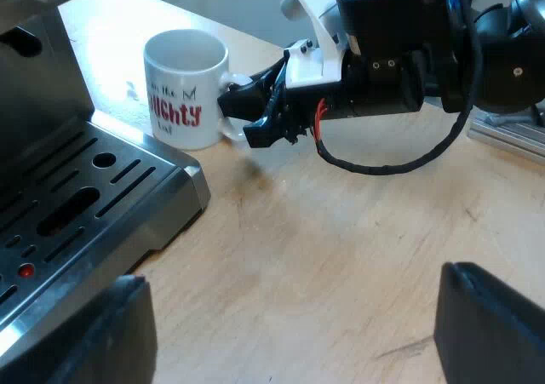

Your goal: Place mug into machine

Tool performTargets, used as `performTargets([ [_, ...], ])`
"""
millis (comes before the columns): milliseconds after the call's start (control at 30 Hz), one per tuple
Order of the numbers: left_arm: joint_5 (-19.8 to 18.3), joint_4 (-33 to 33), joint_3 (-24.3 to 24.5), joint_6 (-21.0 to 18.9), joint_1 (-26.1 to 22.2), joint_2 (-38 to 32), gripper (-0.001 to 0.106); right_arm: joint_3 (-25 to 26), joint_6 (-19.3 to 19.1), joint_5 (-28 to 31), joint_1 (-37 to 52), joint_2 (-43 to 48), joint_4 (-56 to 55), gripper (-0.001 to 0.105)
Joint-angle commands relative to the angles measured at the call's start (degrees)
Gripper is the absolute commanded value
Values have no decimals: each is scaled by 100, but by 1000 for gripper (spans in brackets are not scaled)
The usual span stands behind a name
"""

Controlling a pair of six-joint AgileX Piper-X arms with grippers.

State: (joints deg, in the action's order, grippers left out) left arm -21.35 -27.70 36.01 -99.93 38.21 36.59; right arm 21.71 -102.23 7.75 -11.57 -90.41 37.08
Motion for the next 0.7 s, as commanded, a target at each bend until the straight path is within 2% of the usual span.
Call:
performTargets([
  [33, 186, 94, -3, -16, 29, -20, 69, 24, -47, -28, -6, 31, -46, 0],
  [233, 262, 94, -45, -16, 29, -20, 69, -190, -53, -4, -319, 387, -552, 0],
  [333, 262, 94, -45, -74, 29, -57, 69, -433, -53, 311, -516, 704, -612, 0],
  [400, 262, 94, -45, -213, 29, -146, 69, -655, -53, 560, -661, 1071, -612, 0],
  [567, 283, 94, -45, -324, 29, -474, 69, -945, -53, 586, -816, 1866, -740, 0],
  [700, 356, 53, -45, -324, 29, -865, 69, -945, -53, 706, -814, 2730, -1644, 0],
])
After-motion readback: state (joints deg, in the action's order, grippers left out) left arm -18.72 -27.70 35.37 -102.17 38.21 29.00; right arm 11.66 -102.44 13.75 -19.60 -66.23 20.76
